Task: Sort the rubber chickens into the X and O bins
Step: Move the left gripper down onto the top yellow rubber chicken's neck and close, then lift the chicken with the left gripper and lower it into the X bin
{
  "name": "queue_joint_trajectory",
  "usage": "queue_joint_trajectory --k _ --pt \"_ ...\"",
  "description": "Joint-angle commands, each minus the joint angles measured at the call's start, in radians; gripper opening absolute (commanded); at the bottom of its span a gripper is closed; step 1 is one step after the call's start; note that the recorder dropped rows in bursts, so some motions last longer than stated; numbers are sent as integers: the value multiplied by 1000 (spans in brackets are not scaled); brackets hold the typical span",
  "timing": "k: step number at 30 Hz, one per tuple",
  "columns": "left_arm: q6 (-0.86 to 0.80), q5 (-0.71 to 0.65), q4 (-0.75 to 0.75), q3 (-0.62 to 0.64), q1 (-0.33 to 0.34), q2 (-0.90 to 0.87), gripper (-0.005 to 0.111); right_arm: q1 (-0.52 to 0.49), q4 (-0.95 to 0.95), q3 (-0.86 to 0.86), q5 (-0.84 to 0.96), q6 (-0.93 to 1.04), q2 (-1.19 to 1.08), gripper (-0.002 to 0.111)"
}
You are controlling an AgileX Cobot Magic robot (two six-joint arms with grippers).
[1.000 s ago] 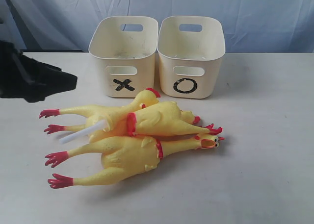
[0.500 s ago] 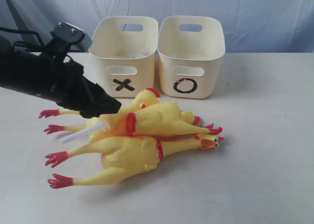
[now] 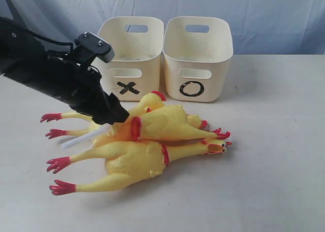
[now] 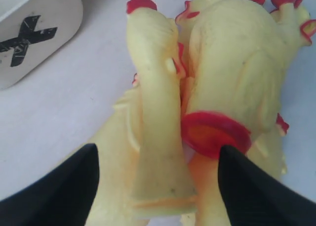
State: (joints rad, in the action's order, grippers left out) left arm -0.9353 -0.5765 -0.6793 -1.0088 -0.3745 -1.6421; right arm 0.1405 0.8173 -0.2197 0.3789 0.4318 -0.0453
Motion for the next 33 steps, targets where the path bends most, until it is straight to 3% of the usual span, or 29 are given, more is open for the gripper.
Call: queue_joint_trajectory --k 1,14,20,25,30,33 --pt "19 -4 19 -21 -6 -39 65 2 -2 -5 -8 7 -6 0" --pt "42 0 68 -21 -6 -92 65 2 -2 -5 -8 7 -6 0" --pt "42 -10 70 -21 -6 -92 59 2 -2 -5 -8 7 -6 0" --pt "42 -10 72 -21 -6 -92 42 2 -2 -5 -8 7 -6 0" --pt "42 -7 72 -21 -6 -92 8 2 -2 -5 -8 7 -6 0" --pt "40 -7 72 -21 -6 -68 0 2 -2 -5 -8 7 -6 0"
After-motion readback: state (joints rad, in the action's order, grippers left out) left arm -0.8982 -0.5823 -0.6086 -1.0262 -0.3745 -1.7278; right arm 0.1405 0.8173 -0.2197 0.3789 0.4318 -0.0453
